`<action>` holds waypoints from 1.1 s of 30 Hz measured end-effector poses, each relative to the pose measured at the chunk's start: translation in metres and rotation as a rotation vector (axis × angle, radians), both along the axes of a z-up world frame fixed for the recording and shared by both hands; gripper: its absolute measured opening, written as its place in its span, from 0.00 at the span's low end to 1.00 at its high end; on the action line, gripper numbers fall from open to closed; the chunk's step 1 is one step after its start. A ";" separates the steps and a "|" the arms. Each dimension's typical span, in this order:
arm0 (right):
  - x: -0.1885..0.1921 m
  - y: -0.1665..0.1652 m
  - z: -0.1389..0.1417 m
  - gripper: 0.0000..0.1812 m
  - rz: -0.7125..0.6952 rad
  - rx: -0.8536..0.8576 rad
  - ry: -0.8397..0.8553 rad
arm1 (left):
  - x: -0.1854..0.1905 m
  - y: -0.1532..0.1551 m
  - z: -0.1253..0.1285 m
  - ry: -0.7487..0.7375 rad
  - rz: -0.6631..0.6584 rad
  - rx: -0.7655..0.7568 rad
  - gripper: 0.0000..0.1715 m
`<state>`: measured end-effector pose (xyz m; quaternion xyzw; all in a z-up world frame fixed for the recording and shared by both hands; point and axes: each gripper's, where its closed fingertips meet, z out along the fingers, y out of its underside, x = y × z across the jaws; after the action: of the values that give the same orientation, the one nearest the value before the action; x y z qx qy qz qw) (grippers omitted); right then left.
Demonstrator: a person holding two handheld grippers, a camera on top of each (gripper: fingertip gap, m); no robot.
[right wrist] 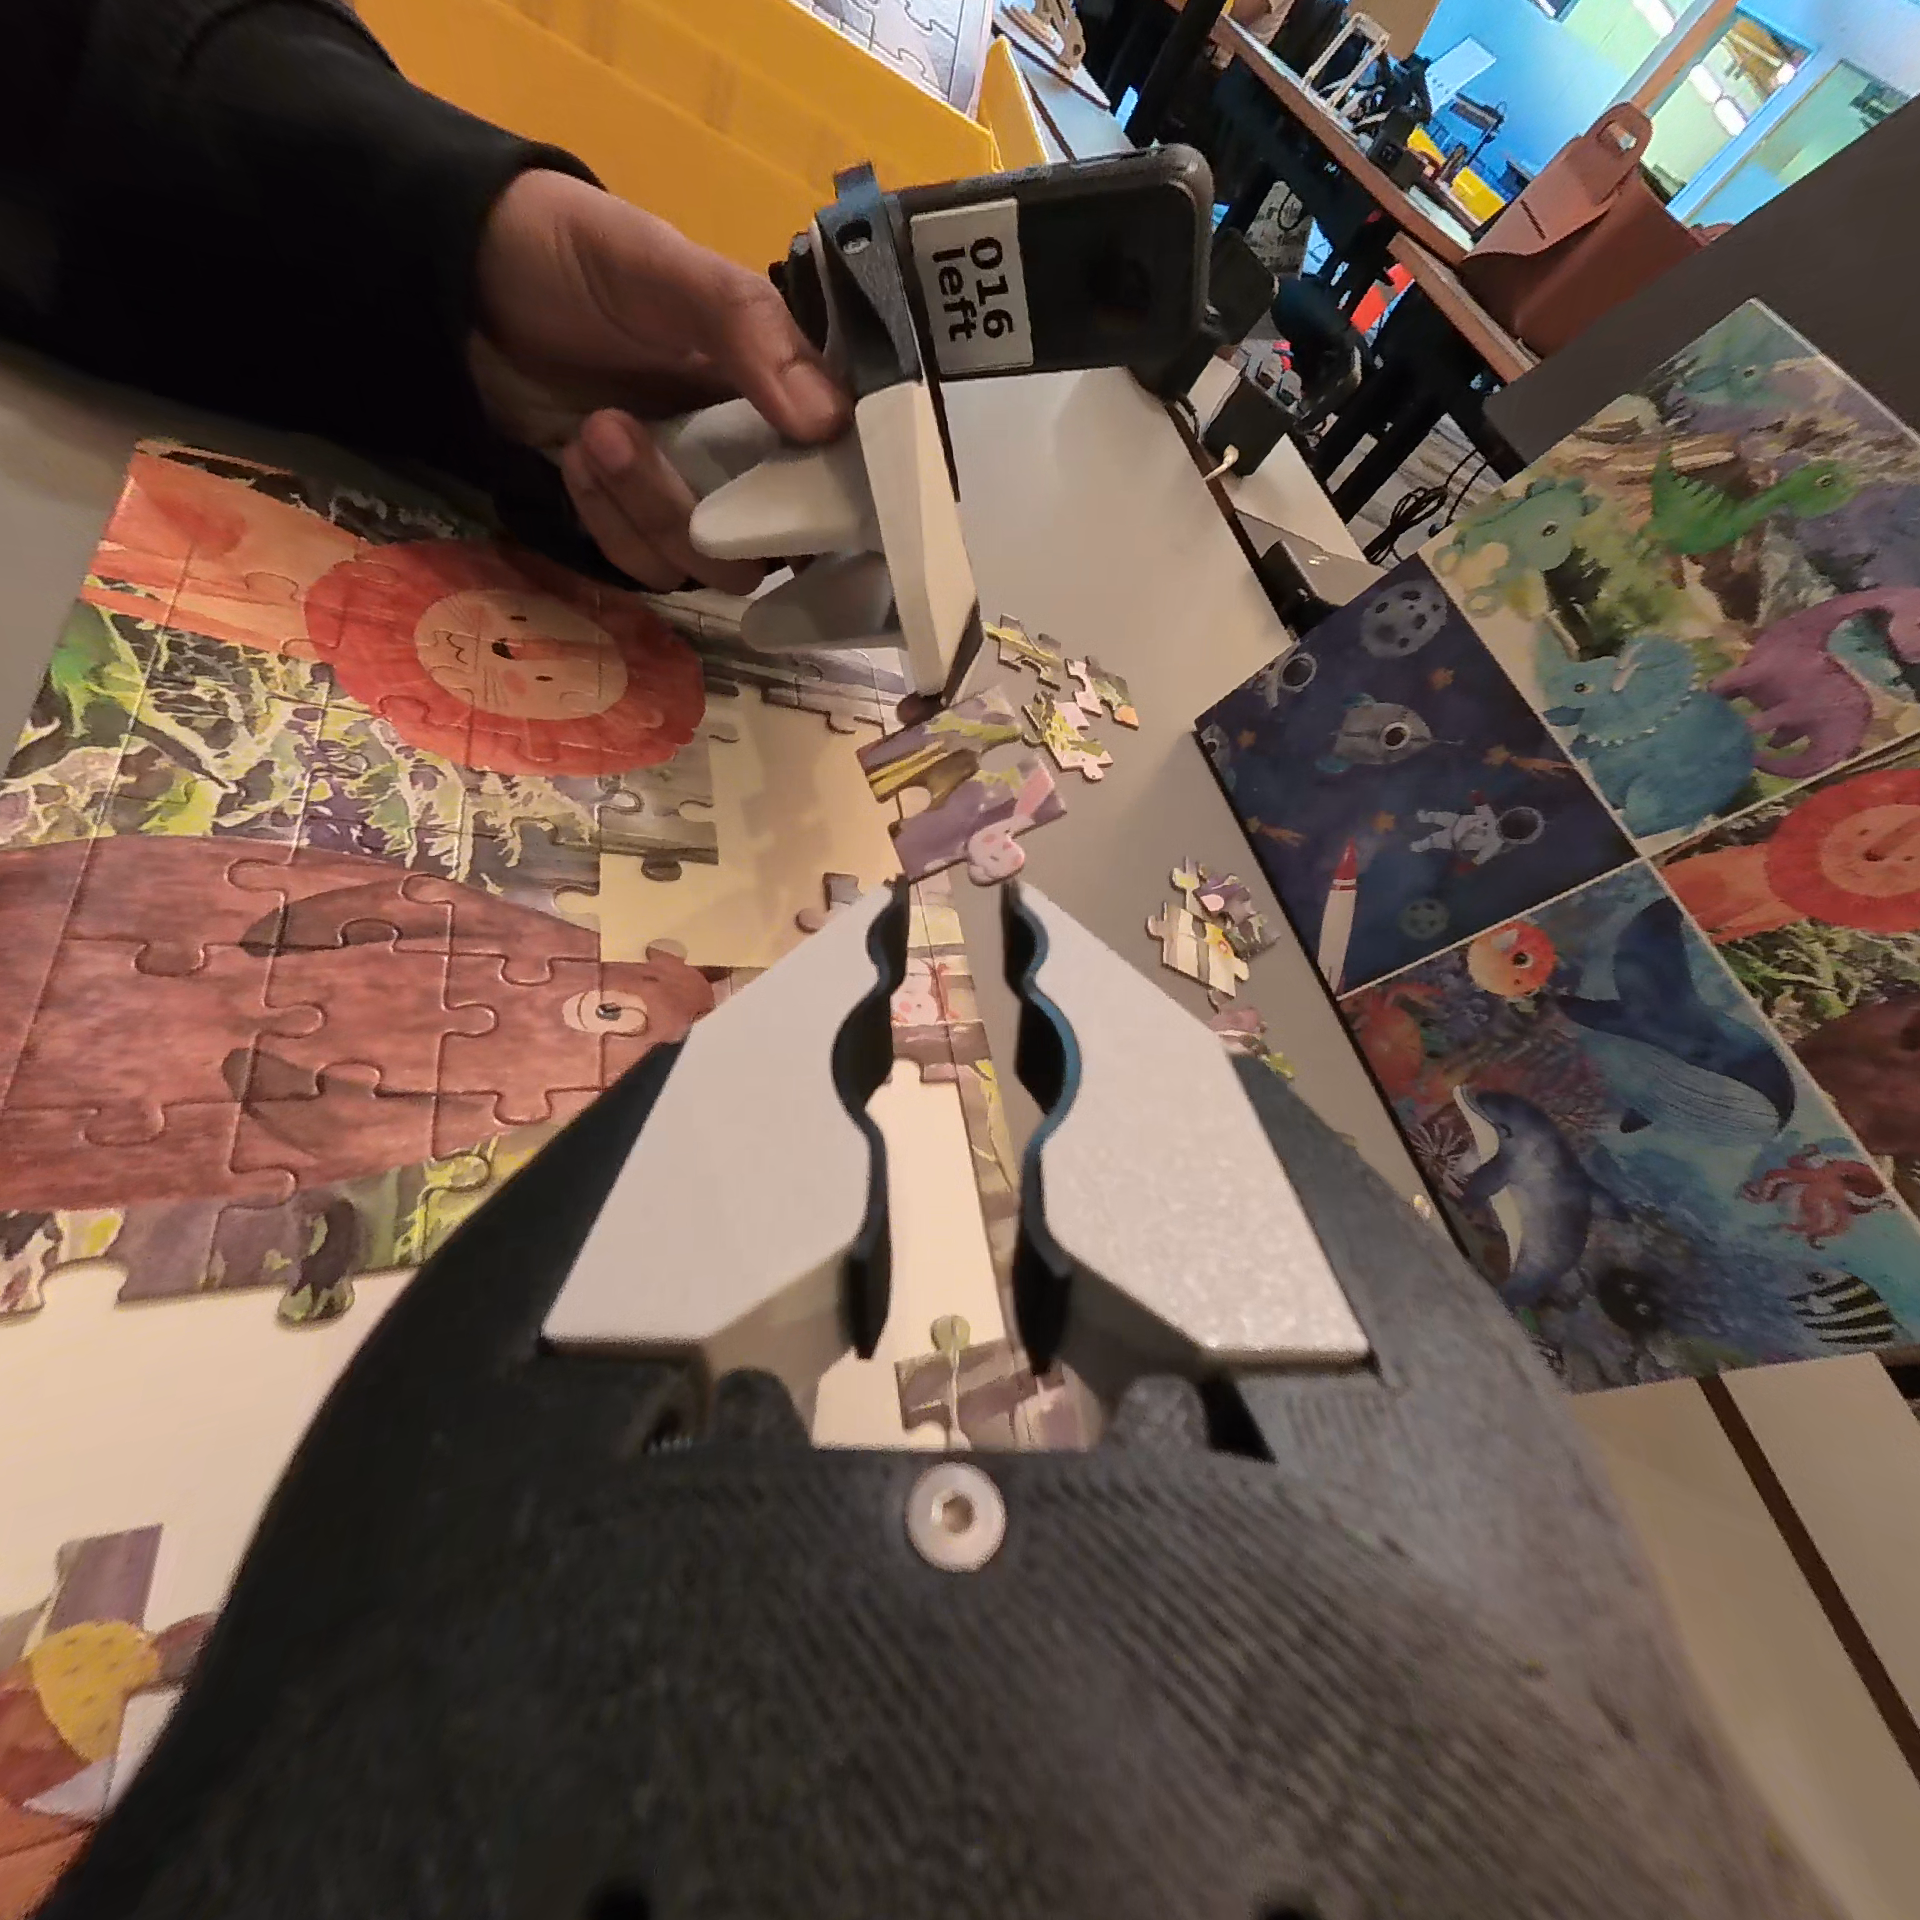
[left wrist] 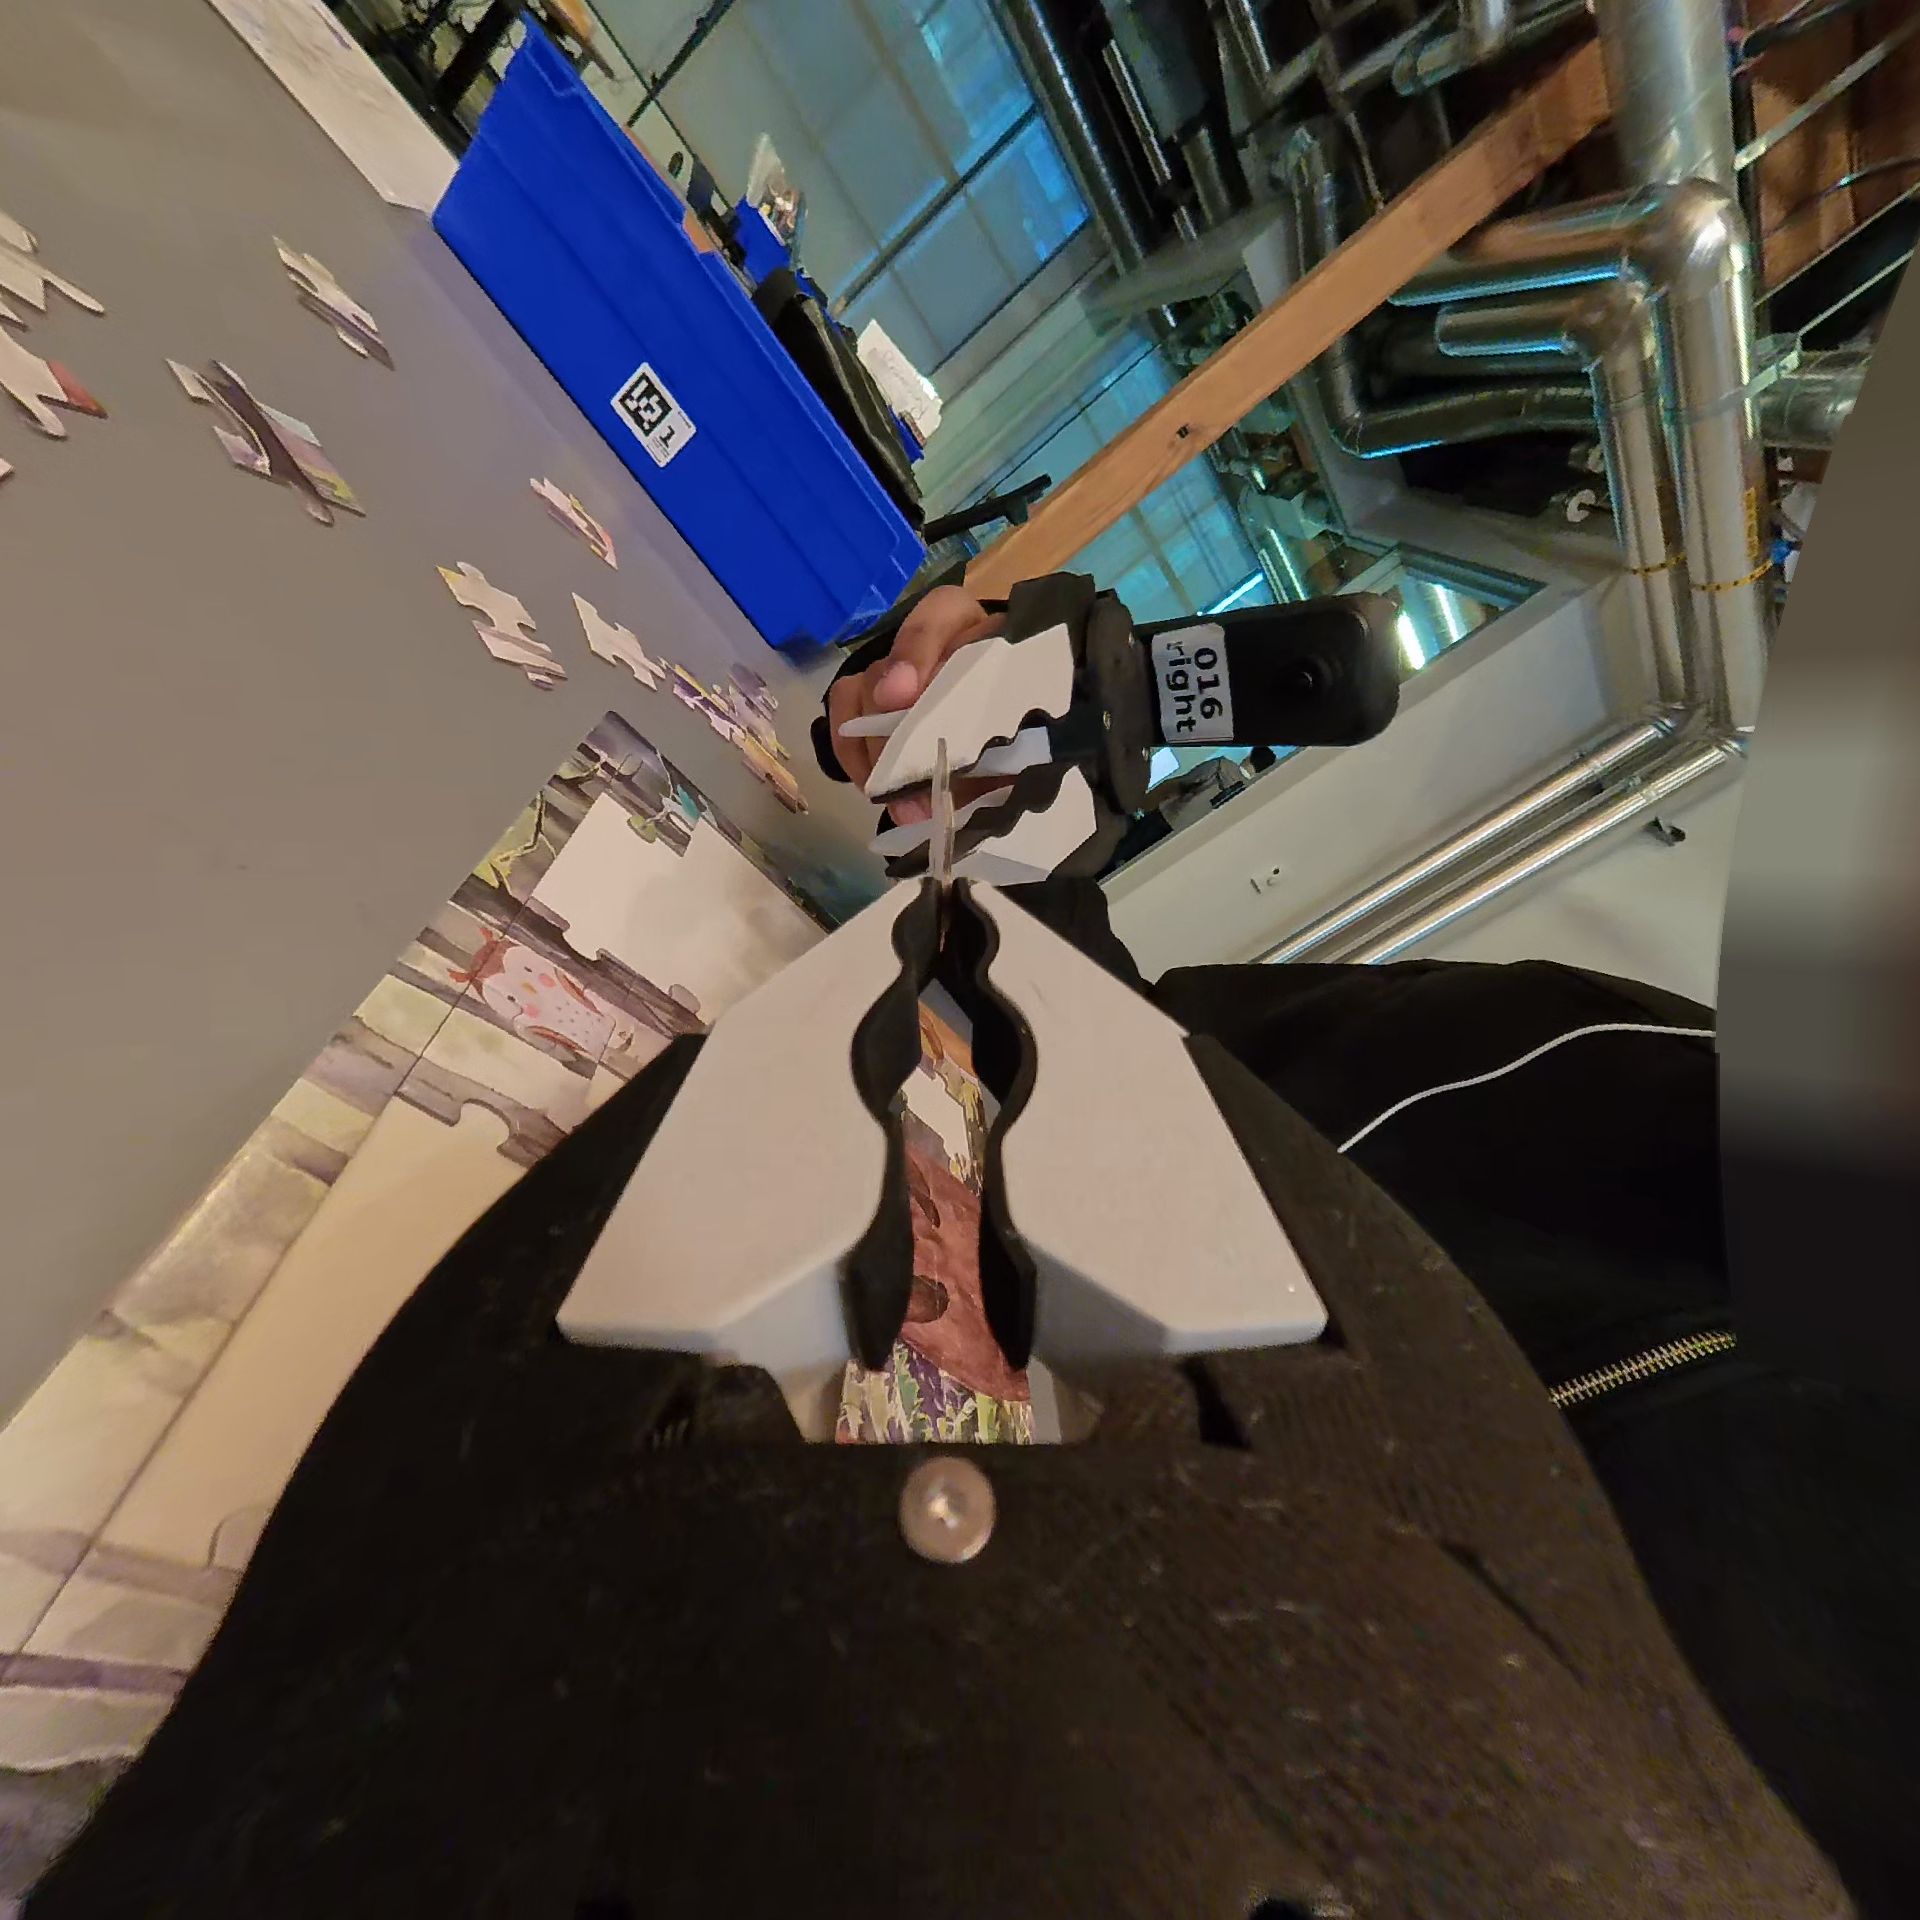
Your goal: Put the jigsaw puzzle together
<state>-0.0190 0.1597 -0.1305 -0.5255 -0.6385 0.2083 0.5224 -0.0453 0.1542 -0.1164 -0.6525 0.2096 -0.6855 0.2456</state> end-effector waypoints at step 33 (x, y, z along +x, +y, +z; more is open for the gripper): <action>0.021 -0.006 -0.023 0.12 -0.002 -0.109 -0.107 | 0.000 0.004 -0.014 0.076 0.019 0.004 0.06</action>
<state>0.0024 0.1534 -0.1538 -0.5643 -0.6526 0.2136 0.4583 -0.0451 0.1585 -0.1309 -0.6795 0.2140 -0.6574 0.2454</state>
